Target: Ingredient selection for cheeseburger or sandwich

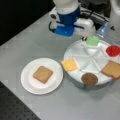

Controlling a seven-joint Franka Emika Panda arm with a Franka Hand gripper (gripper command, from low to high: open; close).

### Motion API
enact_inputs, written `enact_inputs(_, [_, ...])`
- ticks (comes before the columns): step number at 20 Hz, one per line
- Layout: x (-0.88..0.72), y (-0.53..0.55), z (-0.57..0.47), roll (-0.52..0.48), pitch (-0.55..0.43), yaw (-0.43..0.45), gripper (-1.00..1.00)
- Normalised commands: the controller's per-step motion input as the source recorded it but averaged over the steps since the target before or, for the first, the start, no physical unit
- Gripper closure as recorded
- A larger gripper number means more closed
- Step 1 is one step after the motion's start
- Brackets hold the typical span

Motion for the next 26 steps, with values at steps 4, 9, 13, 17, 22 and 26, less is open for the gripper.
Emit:
enact_inputs(4, [-0.17, 0.13, -0.21, -0.197, -0.171, -0.001, -1.00])
enact_inputs(9, [0.01, 0.30, -0.13, -0.104, -0.077, -0.189, -1.00])
enact_inputs(13, [0.15, 0.49, -0.10, -0.069, -0.032, -0.306, -1.00])
enact_inputs(17, [0.16, 0.42, -0.13, -0.012, -0.037, -0.217, -1.00])
enact_inputs(22, [0.13, 0.22, -0.06, 0.052, -0.036, -0.162, -1.00])
enact_inputs(26, [0.12, 0.05, -0.03, 0.072, -0.025, -0.105, -1.00])
